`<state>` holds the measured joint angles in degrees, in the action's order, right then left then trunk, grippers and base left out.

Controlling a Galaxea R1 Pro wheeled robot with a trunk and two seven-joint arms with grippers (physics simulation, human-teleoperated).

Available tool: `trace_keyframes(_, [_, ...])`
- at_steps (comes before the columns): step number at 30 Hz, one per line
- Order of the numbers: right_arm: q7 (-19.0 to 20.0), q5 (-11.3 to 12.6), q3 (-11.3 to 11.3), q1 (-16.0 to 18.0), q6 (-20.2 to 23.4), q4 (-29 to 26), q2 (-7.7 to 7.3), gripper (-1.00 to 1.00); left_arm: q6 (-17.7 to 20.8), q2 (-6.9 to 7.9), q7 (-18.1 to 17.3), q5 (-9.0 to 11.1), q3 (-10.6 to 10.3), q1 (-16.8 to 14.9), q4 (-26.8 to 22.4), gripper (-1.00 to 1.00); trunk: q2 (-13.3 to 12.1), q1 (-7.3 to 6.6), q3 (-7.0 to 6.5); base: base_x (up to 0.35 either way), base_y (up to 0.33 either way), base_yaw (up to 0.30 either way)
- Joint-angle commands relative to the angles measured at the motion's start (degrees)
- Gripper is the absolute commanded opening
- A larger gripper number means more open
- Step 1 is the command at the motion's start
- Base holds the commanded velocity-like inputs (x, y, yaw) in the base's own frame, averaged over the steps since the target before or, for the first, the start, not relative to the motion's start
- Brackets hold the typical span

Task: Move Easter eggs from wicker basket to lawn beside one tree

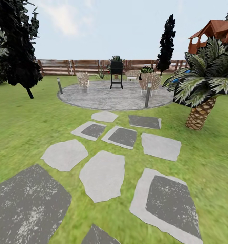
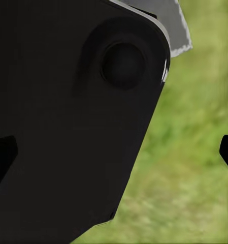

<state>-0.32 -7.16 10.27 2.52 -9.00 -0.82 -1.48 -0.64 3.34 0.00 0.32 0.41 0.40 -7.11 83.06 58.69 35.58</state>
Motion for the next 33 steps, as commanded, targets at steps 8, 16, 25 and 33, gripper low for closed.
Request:
trace_keyframes(8, [-0.03,-0.52,0.01,0.03,-0.14,0.04,-0.01,1.00,-0.07,0.00,0.00,0.03,0.03,0.04,-0.10,1.00,0.02,0.03,0.04,0.339,0.000,0.000])
trace_keyframes(16, [-0.03,-0.53,0.01,0.03,-0.14,0.04,-0.01,1.00,-0.07,0.00,0.00,0.03,0.03,0.04,-0.10,1.00,0.02,0.03,0.04,0.339,0.000,0.000])
trace_keyframes(25, [-0.03,-0.55,0.01,0.03,-0.14,0.03,-0.01,1.00,-0.07,0.00,0.00,0.03,0.03,0.04,-0.10,1.00,0.02,0.03,0.04,0.339,0.000,0.000])
trace_keyframes(33, [-0.03,-0.57,0.01,0.03,-0.14,0.05,-0.01,1.00,-0.07,0.00,0.00,0.03,0.03,0.04,-0.10,1.00,0.02,0.03,0.04,0.339,0.000,0.000])
